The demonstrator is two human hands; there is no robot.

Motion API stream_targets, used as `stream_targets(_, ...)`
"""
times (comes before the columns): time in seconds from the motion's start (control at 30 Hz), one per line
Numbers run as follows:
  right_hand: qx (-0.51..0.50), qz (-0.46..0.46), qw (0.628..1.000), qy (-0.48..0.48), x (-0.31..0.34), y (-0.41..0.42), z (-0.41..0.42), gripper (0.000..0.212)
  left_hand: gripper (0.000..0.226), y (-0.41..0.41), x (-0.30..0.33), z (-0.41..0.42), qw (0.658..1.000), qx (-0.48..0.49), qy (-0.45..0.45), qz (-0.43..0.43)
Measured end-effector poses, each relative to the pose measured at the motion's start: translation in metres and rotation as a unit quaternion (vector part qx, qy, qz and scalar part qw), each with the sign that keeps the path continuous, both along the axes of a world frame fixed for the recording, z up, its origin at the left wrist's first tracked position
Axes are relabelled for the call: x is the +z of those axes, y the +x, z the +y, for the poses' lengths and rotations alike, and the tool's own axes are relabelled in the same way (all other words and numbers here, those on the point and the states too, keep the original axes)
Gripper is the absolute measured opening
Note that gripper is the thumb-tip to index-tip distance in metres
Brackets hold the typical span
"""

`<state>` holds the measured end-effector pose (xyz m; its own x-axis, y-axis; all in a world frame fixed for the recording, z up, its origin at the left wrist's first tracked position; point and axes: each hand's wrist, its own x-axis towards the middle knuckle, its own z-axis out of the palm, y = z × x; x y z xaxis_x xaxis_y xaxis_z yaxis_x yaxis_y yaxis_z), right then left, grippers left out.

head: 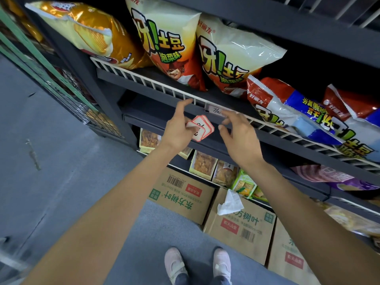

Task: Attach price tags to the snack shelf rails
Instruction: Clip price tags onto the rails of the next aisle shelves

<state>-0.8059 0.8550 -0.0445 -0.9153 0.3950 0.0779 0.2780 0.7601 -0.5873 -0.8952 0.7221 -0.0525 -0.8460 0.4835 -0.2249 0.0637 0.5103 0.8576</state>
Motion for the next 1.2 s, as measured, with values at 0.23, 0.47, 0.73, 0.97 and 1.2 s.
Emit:
stream_targets(0.23, -0.010, -0.026, 0.957, -0.288, 0.029, 0.008, -0.009, 0.020, 0.028, 0.014, 0.024, -0.014, 0.998, -0.018, 0.054, -0.024)
stream_targets(0.47, -0.003, 0.019, 0.950, -0.313, 0.091, 0.011, -0.021, 0.012, 0.020, 0.025, 0.081, -0.028, 0.996, 0.004, 0.092, -0.015)
stream_targets(0.73, -0.062, 0.078, 0.934, -0.344, 0.154, 0.017, -0.023, 0.009, 0.022, 0.027, 0.139, -0.043, 0.987, 0.109, 0.116, 0.020)
stream_targets(0.97, -0.092, 0.097, 0.944, -0.303, 0.194, 0.019, -0.022, 0.014, 0.025, 0.025, 0.176, -0.039, 0.986, 0.106, 0.122, 0.039)
stream_targets(1.2, -0.099, 0.132, 0.953, -0.253, 0.226, 0.019, -0.021, 0.013, 0.021, 0.029, 0.214, -0.029, 0.987, 0.075, 0.134, 0.049)
